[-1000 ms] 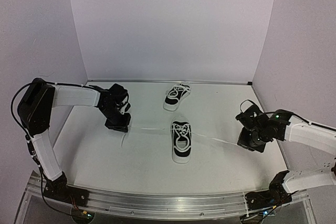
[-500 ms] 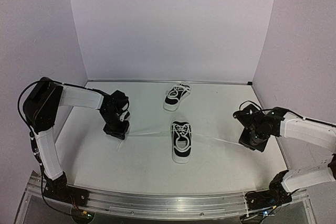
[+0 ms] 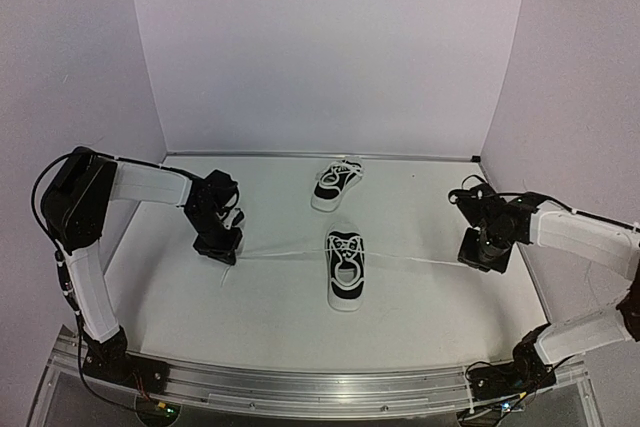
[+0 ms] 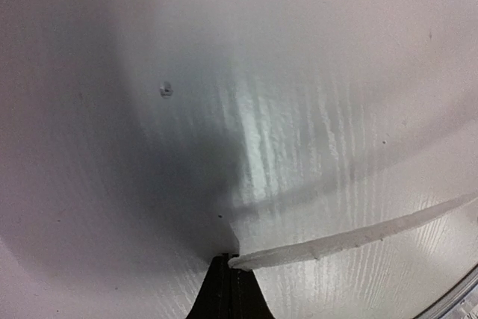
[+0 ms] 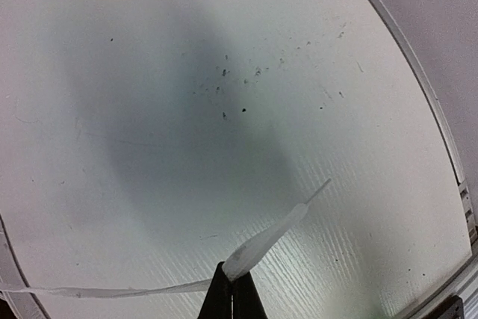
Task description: Tie the shoes
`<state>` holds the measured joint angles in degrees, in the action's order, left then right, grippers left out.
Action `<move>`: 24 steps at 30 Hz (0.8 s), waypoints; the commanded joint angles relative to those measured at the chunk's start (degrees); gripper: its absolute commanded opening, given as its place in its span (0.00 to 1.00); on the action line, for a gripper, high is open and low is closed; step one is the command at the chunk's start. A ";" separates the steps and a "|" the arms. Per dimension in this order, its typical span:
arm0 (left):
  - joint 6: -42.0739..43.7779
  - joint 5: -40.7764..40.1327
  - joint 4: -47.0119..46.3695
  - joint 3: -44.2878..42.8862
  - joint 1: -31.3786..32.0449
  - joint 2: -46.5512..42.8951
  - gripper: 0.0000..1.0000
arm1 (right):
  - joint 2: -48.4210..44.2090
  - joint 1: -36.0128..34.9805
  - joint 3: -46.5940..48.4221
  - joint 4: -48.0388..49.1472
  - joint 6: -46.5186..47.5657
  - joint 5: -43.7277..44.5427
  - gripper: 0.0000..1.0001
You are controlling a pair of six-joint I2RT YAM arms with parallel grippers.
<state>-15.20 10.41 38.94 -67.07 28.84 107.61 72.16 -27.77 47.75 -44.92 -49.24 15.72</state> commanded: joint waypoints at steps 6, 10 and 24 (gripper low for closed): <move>12.10 7.78 2.81 -5.69 3.99 -0.73 0.13 | 12.17 0.49 5.57 10.24 19.18 -17.08 0.08; 13.06 6.48 3.76 -7.35 6.14 0.21 0.37 | 15.43 0.52 8.04 11.25 22.19 -20.38 0.48; 12.03 -8.17 -14.64 -6.22 5.44 -21.80 0.97 | 2.43 0.48 19.55 13.63 27.94 -14.11 0.98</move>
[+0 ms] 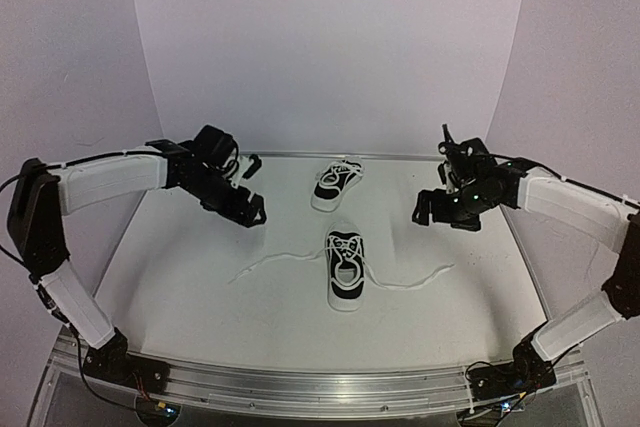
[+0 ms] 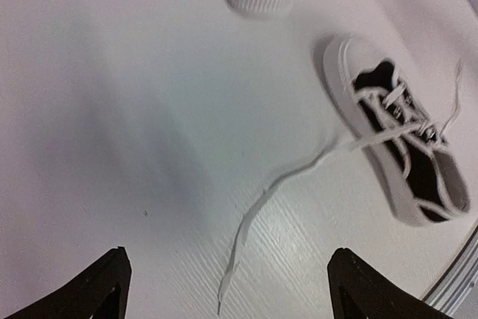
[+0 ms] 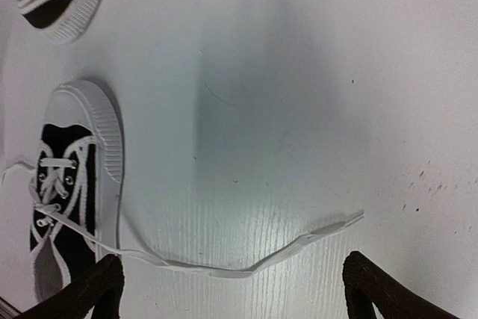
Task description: Tie the shoes
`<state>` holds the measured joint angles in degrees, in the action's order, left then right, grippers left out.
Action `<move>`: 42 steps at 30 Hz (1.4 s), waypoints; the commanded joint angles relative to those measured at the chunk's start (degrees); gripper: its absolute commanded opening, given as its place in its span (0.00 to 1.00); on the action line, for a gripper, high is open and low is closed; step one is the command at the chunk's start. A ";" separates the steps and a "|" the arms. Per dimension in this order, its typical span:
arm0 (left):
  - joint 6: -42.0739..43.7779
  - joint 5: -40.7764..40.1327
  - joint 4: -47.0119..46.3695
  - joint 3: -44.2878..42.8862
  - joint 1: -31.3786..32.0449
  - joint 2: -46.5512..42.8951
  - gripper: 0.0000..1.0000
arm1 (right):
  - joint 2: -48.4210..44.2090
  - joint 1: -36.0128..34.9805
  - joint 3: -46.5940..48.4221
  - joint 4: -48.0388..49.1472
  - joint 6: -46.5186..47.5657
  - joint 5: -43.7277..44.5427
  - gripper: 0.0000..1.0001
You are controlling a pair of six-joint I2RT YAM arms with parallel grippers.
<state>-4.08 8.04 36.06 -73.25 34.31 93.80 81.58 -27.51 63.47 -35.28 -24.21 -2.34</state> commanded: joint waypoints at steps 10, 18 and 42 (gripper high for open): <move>17.41 4.11 -8.61 -2.80 2.26 1.88 1.00 | 2.86 0.25 16.68 3.69 6.70 -3.51 0.98; 29.28 9.74 -4.11 -9.74 4.74 14.15 0.98 | 7.85 0.26 19.42 2.78 6.72 -16.20 0.98; 40.73 0.79 5.22 -21.64 10.79 34.29 0.28 | 7.40 0.26 18.92 2.58 5.45 -17.64 0.98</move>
<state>35.21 10.20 38.72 -94.65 43.94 126.85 89.89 -27.31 81.01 -32.64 -18.38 -19.26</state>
